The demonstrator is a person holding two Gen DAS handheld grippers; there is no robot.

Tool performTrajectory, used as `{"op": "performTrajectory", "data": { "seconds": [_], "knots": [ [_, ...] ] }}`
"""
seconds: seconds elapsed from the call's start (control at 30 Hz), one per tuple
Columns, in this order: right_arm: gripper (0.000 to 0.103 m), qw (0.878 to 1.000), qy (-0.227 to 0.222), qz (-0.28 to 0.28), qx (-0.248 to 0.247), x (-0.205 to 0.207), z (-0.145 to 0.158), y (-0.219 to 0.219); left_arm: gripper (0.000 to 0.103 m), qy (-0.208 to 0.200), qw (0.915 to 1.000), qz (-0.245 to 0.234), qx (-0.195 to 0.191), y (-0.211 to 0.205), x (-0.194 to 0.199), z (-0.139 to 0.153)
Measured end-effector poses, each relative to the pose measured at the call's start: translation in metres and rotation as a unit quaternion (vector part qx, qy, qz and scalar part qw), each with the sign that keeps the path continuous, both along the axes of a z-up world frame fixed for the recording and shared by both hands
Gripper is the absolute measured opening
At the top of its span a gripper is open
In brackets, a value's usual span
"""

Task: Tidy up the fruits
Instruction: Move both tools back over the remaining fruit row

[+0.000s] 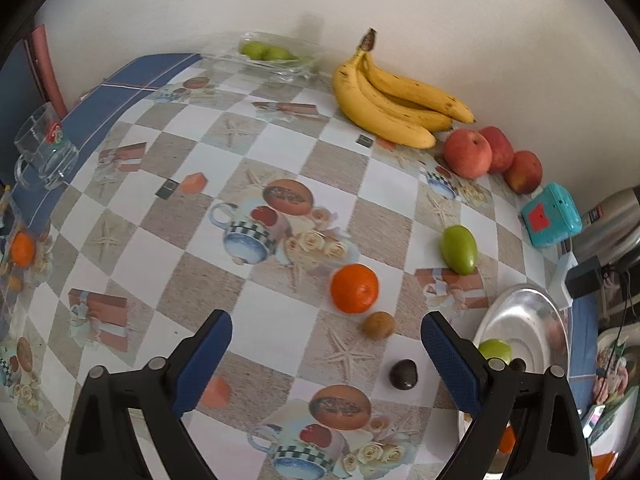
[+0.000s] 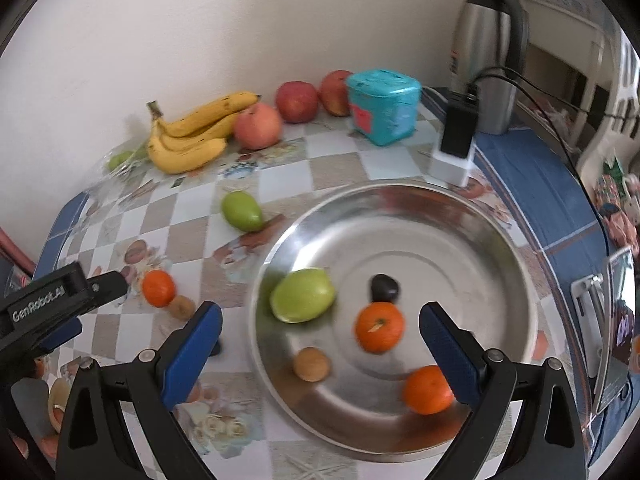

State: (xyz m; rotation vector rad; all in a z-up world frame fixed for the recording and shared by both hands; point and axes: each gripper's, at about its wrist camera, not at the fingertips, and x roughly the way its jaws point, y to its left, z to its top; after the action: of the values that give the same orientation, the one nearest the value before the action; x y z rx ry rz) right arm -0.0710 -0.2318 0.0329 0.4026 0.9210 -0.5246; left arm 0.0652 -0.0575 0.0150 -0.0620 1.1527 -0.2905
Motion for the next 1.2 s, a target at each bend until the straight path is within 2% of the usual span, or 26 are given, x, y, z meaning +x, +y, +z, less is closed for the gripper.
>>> {"op": "performTrajectory", "data": {
  "seconds": [0.3, 0.5, 0.67, 0.87, 1.03, 1.2],
  "knots": [
    [0.099, 0.998, -0.007, 0.058, -0.005, 0.030, 0.000, 0.041, 0.097, 0.012, 0.9992, 0.033, -0.017, 0.034, 0.014, -0.001],
    [0.099, 0.996, -0.006, 0.085, -0.031, 0.048, 0.000, 0.067, 0.097, 0.019, 0.9987, 0.044, -0.019, 0.050, 0.021, -0.004],
    [0.099, 0.993, -0.001, 0.115, -0.002, 0.060, -0.010, 0.081, 0.097, 0.028, 0.9979, 0.053, -0.023, 0.060, 0.027, -0.009],
    [0.099, 0.992, 0.022, 0.125, -0.007, 0.069, -0.022, 0.092, 0.098, 0.041, 0.9975, 0.057, -0.012, 0.067, 0.034, -0.021],
    [0.099, 0.992, 0.030, 0.123, 0.024, 0.071, -0.032, 0.086, 0.098, 0.051, 0.9978, 0.042, 0.002, 0.067, 0.038, -0.032],
    [0.099, 0.993, 0.020, 0.111, 0.039, 0.066, -0.029, 0.077, 0.098, 0.044, 0.9986, 0.027, 0.014, 0.064, 0.039, -0.032]
  ]
}}
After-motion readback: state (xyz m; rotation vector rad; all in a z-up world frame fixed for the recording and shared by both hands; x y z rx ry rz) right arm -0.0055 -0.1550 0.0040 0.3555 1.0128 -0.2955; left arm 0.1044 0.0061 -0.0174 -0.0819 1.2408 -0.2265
